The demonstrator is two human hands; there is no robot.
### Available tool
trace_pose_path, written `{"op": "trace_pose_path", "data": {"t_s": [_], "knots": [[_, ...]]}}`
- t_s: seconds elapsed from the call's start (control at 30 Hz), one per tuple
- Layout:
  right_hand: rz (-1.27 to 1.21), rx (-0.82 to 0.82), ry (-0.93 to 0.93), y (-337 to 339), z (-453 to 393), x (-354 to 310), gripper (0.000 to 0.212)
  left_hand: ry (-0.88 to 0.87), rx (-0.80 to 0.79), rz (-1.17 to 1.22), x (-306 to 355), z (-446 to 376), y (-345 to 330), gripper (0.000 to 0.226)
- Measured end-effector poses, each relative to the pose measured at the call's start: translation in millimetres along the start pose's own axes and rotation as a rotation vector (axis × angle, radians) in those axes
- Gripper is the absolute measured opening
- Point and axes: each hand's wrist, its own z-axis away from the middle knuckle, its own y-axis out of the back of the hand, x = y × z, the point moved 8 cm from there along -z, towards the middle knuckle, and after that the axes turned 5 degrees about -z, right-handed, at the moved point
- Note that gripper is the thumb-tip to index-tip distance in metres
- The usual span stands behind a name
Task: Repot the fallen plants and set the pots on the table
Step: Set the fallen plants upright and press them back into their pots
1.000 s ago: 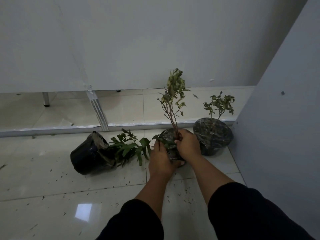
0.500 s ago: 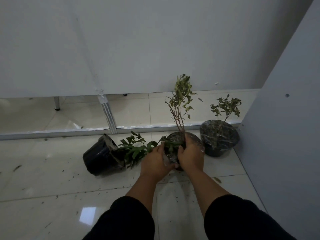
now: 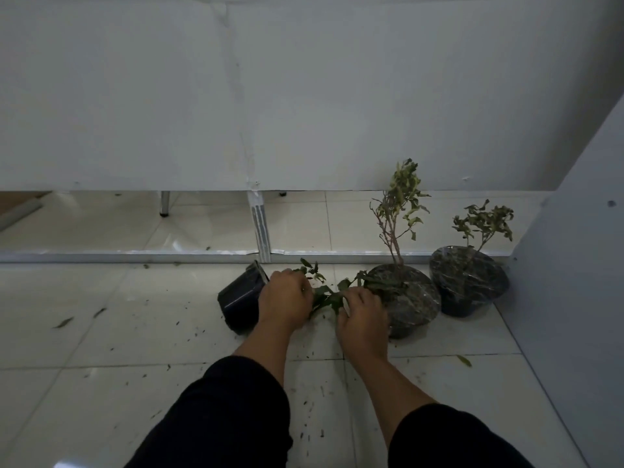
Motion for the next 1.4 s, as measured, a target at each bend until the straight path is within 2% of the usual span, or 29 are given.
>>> {"op": "trace_pose_path", "data": {"t_s": [0.13, 0.2, 0.3, 0.37, 0.47, 0.63, 0.73, 0.8, 0.87, 0.97, 1.07, 1.17, 1.23, 1.3, 1.37, 1.4], "knots": [[-0.073, -0.135, -0.044, -41.9, 8.2, -18.5, 0.036, 0.047, -0.099, -0.138, -32.8, -12.1, -5.1, 0.047], [-0.112, -0.205, -0.089, -64.8, 11.4, -23.9, 0.034, 0.123, -0.187, -0.189, -53.3, -16.0, -11.2, 0.049], [-0.166, -0.301, -0.156, -95.2, 15.1, -27.3, 0.035, 0.252, -0.267, -0.115, -85.8, -12.6, -18.4, 0.052], [-0.266, -0.383, -0.221, -112.4, 20.8, -29.3, 0.039, 0.301, -0.174, -0.047, -104.5, -9.1, -11.7, 0.054], [-0.378, -0.49, -0.305, -132.9, 29.5, -36.6, 0.045, 0.416, -0.015, -0.002, -138.1, -2.3, 6.0, 0.041], [-0.488, -0.606, -0.332, -156.8, 39.5, -72.6, 0.049, 0.588, 0.044, 0.152, -192.2, 21.4, 20.4, 0.027], [-0.555, -0.554, -0.339, -166.0, 37.9, -91.9, 0.044, 0.643, 0.019, 0.26, -210.9, 31.9, 18.9, 0.028], [-0.555, -0.489, -0.36, -170.2, 35.9, -88.9, 0.042, 0.681, -0.043, 0.371, -216.9, 38.2, 10.2, 0.035], [-0.549, -0.508, -0.443, -170.0, 37.0, -76.2, 0.038, 0.718, -0.107, 0.458, -218.9, 44.3, 0.8, 0.046], [-0.474, -0.564, -0.455, -164.4, 34.3, -62.1, 0.036, 0.685, -0.118, 0.466, -214.0, 41.2, -2.4, 0.056], [-0.522, -0.493, -0.524, -140.9, 20.2, -55.5, 0.038, 0.642, -0.084, 0.472, -200.9, 33.3, -3.9, 0.054], [-0.592, -0.439, -0.636, -143.9, 16.9, -30.6, 0.04, 0.618, -0.072, 0.37, -185.1, 32.7, -7.8, 0.037], [-0.688, -0.309, -0.689, -134.3, 11.1, -24.9, 0.036, 0.6, -0.042, 0.282, -176.5, 35.3, -6.0, 0.027], [-0.737, -0.222, -0.709, -127.0, 7.4, -23.0, 0.029, 0.551, -0.028, 0.221, -165.7, 37.3, -3.8, 0.025], [-0.811, -0.219, -0.744, -127.9, 8.4, -22.8, 0.022, 0.453, -0.001, 0.12, -154.7, 36.3, -0.6, 0.025], [-0.866, -0.22, -0.747, -126.7, 9.9, -25.5, 0.018, 0.407, 0.014, 0.081, -150.7, 35.1, 0.2, 0.031]]}}
